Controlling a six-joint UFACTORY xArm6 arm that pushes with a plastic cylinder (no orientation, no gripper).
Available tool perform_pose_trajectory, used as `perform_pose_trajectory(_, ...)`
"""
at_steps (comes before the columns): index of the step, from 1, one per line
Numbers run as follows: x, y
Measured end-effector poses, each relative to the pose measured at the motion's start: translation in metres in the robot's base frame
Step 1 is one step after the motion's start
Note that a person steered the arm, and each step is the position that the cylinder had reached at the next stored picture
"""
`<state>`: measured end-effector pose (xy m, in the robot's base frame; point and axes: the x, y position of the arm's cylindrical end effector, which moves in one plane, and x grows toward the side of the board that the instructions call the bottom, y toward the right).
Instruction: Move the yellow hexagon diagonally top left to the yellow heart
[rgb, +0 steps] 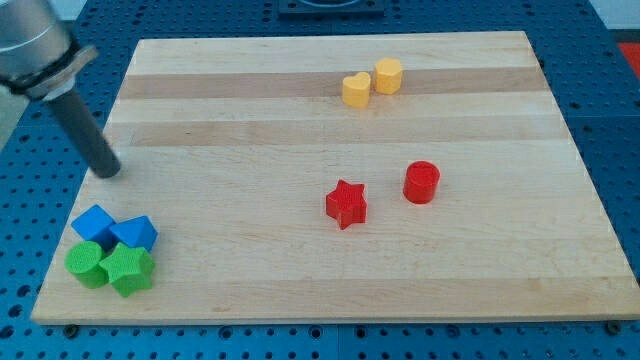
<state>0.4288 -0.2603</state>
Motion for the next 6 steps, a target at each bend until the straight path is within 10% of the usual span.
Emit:
perform_pose_trajectory(4,-0.069,0.354)
perform_pose_trajectory(6,-0.131,0.385)
